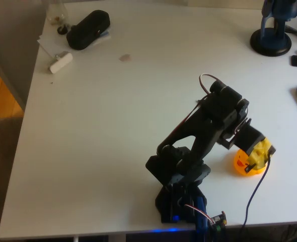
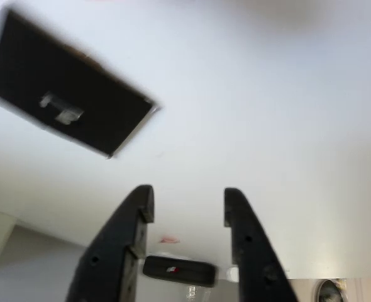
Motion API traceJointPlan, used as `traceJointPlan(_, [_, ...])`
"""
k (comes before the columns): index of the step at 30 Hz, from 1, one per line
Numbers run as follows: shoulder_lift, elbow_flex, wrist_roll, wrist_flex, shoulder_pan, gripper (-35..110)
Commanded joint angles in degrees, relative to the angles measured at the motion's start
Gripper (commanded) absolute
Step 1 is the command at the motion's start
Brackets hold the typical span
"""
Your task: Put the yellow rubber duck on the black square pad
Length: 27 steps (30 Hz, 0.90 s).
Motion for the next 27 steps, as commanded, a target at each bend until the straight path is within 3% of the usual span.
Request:
traceJointPlan(1, [1.6,2.7,-0.9,-3.5,4.1,13])
traceJointPlan(8, [1.5,3.9,-1.0,-11.9,15.4,13])
traceJointPlan(27, [1.5,7.6,-0.9,-13.0,15.3,13])
